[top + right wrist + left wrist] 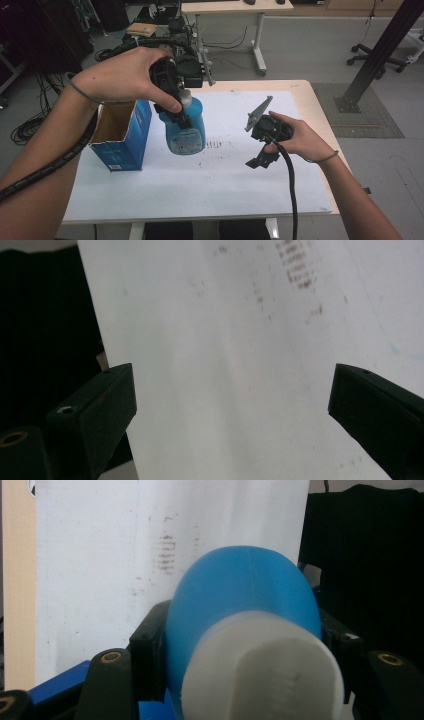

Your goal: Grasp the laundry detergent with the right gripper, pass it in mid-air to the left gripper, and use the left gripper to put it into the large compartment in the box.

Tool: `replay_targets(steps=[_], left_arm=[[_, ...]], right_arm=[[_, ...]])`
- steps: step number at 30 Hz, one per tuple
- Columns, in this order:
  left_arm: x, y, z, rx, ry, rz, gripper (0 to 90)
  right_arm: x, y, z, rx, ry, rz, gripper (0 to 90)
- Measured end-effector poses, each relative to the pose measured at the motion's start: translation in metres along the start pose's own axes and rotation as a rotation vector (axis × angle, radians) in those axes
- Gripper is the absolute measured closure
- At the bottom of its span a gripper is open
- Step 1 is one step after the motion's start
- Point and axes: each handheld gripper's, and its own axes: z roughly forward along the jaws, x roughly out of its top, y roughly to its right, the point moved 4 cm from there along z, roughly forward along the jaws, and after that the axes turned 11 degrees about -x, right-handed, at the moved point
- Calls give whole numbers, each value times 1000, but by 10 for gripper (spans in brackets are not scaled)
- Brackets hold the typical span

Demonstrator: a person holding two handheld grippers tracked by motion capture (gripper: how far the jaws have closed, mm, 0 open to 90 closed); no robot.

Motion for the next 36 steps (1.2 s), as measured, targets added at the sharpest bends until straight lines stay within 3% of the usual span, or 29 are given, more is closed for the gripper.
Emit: replay_targets(steps=[4, 5, 8, 11, 12, 13, 17, 20, 21, 23, 24, 26, 31, 32, 33, 36], left_arm=[[0, -1, -3, 20, 6, -23, 379], [1, -5, -7, 44, 26, -77, 379], [1, -5, -7, 44, 26, -77, 379], [2, -9, -7, 59, 40, -139, 379], [2, -9, -7, 59, 40, -139, 379], [0, -16, -8, 87, 48, -214, 379], [0, -17, -9, 90, 48, -217, 379], [-1, -20, -10, 95, 54, -253, 379], [-2, -22, -12, 98, 59, -288, 379], [-3, -23, -14, 101, 66, -310, 379], [-5, -28, -21, 117, 94, -388, 379], [-5, -28, -21, 117, 94, -388, 380], [-12, -36, -34, 141, 122, -468, 379], [-12, -36, -34, 141, 122, -468, 379], [-20, -41, -45, 165, 130, -530, 379], [-20, -41, -45, 165, 130, -530, 379]], right_arm=[[-9, 2, 4, -7, -25, 16, 54], [-17, 5, 9, -15, -36, 27, 53], [-24, 6, 13, -26, -50, 41, 53], [-26, 7, 14, -27, -49, 48, 53], [-26, 7, 14, -27, -49, 48, 53], [-28, 8, 16, -31, -53, 50, 53], [-31, 8, 19, -30, -54, 60, 53], [-33, 8, 21, -26, -58, 62, 53], [-34, 8, 22, -25, -61, 65, 53], [-36, 9, 24, -24, -66, 67, 53], [-36, 9, 25, -25, -66, 67, 53], [-38, 9, 27, -24, -70, 73, 53], [-40, 9, 29, -23, -72, 82, 52], [-40, 9, 29, -23, -72, 82, 52], [-41, 9, 30, -24, -72, 84, 52], [-43, 9, 31, -22, -78, 88, 52]])
